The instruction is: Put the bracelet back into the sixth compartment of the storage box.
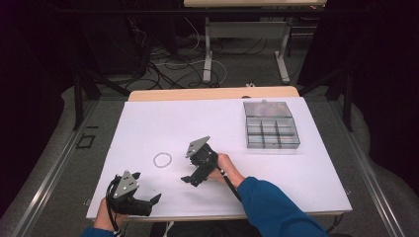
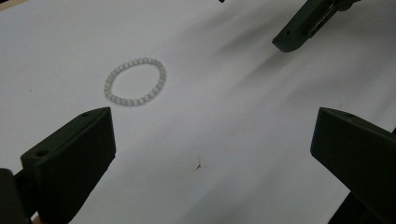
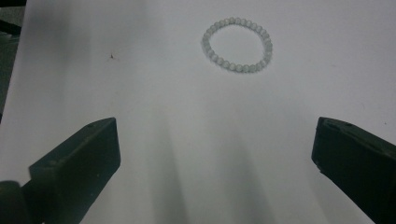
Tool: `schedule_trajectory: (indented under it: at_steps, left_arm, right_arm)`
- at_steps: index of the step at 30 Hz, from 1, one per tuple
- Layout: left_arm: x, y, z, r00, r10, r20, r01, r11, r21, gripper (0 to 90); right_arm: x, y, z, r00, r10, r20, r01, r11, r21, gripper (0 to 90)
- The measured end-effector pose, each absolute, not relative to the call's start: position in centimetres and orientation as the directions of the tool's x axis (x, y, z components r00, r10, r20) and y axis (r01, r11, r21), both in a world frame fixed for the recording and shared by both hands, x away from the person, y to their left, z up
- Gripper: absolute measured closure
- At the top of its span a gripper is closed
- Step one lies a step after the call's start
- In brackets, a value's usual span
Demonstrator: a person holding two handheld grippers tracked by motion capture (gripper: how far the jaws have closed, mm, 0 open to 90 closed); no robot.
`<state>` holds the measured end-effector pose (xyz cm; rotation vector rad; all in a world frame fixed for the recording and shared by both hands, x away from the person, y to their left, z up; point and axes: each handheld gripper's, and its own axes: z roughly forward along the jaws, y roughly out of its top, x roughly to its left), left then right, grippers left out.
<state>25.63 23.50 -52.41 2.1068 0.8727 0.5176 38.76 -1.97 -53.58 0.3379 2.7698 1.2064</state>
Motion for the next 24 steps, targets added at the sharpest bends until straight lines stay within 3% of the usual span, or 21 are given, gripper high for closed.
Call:
schedule_trajectory:
  at_steps: [9,24]
  left_arm:
    - [25.6,23.5,-52.4,0.682,0.728,0.068,0.41,-0.458,0.789,0.0]
    - [25.7,23.5,-52.4,0.689,0.721,0.066,0.412,-0.466,0.783,0.0]
  right_arm:
    - [39.3,-0.4,-53.8,-0.975,0.223,-0.002,0.152,0.671,0.725,0.5]
    - [39.9,2.2,-53.9,-0.975,0.221,-0.031,0.128,0.671,0.731,27.1]
